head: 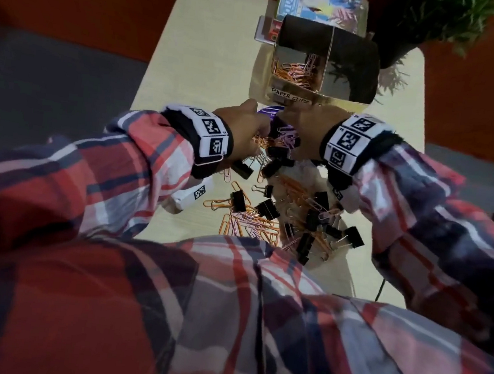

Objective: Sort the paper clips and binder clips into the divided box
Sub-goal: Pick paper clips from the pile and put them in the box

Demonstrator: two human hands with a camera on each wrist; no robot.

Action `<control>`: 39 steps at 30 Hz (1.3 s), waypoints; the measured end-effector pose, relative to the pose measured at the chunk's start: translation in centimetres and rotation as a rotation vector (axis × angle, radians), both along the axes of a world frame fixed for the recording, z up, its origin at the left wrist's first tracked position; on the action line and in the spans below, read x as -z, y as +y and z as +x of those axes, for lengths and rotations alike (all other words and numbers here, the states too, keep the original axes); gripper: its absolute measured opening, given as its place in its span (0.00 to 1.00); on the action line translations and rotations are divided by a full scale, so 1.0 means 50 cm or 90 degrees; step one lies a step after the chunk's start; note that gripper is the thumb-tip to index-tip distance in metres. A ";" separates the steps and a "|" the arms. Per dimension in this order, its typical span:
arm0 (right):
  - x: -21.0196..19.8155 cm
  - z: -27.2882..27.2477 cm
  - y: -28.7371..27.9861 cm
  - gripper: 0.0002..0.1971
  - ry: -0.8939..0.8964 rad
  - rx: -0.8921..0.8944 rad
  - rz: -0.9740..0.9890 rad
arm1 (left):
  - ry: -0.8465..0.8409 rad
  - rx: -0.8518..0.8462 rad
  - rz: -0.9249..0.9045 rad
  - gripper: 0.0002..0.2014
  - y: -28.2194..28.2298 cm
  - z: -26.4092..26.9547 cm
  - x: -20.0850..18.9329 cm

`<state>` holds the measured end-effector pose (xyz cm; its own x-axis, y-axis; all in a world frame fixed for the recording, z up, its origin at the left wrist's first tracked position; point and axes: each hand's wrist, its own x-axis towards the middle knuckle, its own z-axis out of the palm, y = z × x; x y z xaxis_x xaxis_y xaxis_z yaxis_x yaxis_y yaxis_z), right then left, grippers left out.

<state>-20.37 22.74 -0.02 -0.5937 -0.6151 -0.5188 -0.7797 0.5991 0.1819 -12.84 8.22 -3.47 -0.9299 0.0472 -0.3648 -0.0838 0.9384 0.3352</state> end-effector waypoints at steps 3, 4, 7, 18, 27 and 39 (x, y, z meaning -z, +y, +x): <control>0.005 -0.009 -0.006 0.37 0.003 0.003 0.008 | 0.018 0.007 -0.005 0.18 -0.002 0.008 0.002; 0.005 -0.010 -0.008 0.35 0.005 0.004 0.011 | 0.026 0.007 -0.014 0.19 0.000 0.010 0.003; 0.005 -0.008 -0.007 0.29 0.041 -0.004 0.017 | 0.034 0.013 -0.035 0.20 0.008 0.013 0.003; 0.036 0.039 0.061 0.14 0.094 0.040 -0.070 | -0.039 -0.038 0.036 0.07 0.019 0.009 -0.012; 0.031 0.057 0.063 0.12 0.080 0.107 -0.035 | -0.046 -0.060 0.084 0.07 0.011 0.029 -0.016; 0.022 0.038 0.117 0.06 -0.016 0.305 -0.191 | 0.024 -0.179 0.297 0.03 -0.029 -0.010 -0.098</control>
<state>-18.46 28.56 -1.12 -0.8329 -0.4021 -0.3803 -0.4094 0.9100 -0.0657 -13.31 6.75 1.43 -0.9417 -0.0568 -0.3316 -0.2909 0.6326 0.7177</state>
